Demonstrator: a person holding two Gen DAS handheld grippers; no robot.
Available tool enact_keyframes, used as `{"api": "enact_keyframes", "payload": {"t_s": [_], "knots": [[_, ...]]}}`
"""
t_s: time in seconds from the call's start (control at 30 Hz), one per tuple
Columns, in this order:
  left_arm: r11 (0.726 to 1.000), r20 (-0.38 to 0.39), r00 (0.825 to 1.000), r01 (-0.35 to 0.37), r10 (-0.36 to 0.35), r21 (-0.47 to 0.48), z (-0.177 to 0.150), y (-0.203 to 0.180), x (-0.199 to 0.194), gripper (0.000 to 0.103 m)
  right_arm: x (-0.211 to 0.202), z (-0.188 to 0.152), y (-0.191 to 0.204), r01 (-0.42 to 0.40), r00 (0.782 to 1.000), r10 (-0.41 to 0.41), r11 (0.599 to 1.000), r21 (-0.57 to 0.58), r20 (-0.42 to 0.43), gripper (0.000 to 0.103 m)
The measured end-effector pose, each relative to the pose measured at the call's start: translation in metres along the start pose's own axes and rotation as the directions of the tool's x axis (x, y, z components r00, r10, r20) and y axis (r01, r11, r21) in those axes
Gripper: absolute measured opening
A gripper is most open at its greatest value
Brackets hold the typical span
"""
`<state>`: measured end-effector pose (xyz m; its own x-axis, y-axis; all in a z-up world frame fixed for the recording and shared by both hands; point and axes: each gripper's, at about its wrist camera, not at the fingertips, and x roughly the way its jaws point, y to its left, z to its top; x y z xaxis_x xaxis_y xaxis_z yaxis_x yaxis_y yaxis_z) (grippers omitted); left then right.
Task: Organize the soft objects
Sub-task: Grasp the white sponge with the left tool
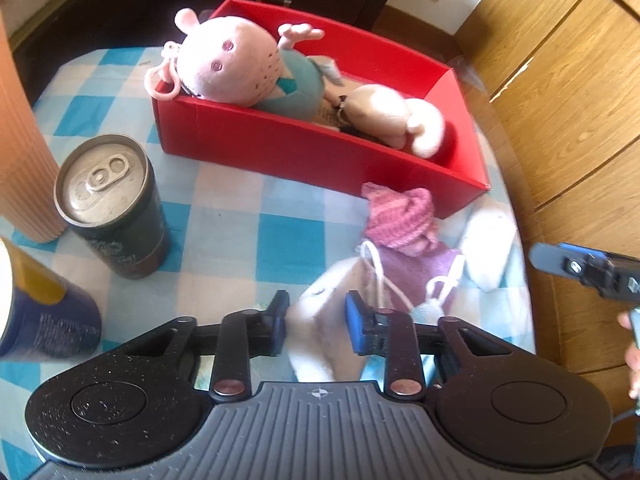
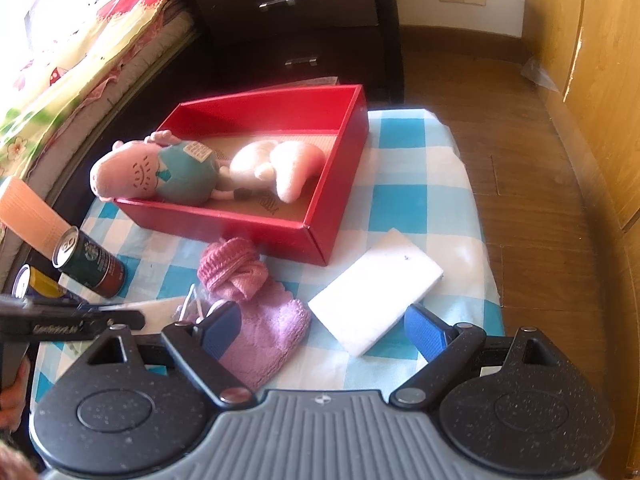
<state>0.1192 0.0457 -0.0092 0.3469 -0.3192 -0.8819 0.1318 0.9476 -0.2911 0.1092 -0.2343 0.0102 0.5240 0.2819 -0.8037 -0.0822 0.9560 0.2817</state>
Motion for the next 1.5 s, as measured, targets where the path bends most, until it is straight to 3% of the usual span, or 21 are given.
{"api": "enact_keyframes", "payload": {"t_s": [0.13, 0.27, 0.5, 0.63, 0.7, 0.77, 1.17, 1.5], "knots": [[0.999, 0.001, 0.999, 0.043, -0.043, -0.002, -0.014, -0.004, -0.007, 0.022, -0.002, 0.001, -0.002, 0.0, 1.0, 0.0, 1.0, 0.021, 0.009, 0.068], [0.997, -0.051, 0.996, 0.077, -0.076, 0.023, -0.027, -0.013, 0.0, 0.019, 0.004, 0.0, -0.006, 0.019, 1.0, -0.019, 0.999, 0.043, -0.012, 0.068], [0.997, -0.092, 0.995, 0.037, -0.03, 0.069, -0.032, -0.024, 0.015, 0.022, 0.011, -0.003, -0.008, 0.024, 0.999, -0.022, 0.998, 0.056, -0.034, 0.068], [0.994, -0.106, 0.994, -0.025, 0.036, 0.111, -0.034, -0.029, 0.026, 0.032, 0.016, -0.004, -0.01, 0.03, 0.998, -0.027, 0.998, 0.059, -0.057, 0.068], [0.994, -0.114, 0.993, -0.032, 0.044, 0.107, -0.034, -0.03, 0.029, 0.031, 0.02, -0.005, -0.011, 0.038, 0.997, -0.034, 0.997, 0.062, -0.068, 0.068], [0.993, -0.091, 0.995, -0.038, 0.048, 0.11, -0.032, -0.033, 0.025, 0.019, 0.024, -0.006, -0.013, 0.055, 0.996, -0.05, 0.996, 0.065, -0.078, 0.068], [0.998, 0.01, 1.0, 0.002, -0.002, 0.055, -0.02, -0.026, -0.009, 0.019, 0.068, 0.011, -0.026, 0.135, 0.986, -0.1, 0.953, 0.273, -0.136, 0.071], [0.999, 0.032, 0.999, 0.022, -0.023, 0.031, -0.016, -0.021, -0.02, 0.019, 0.096, 0.01, -0.016, 0.227, 0.971, -0.197, 0.94, 0.255, -0.137, 0.074]]}}
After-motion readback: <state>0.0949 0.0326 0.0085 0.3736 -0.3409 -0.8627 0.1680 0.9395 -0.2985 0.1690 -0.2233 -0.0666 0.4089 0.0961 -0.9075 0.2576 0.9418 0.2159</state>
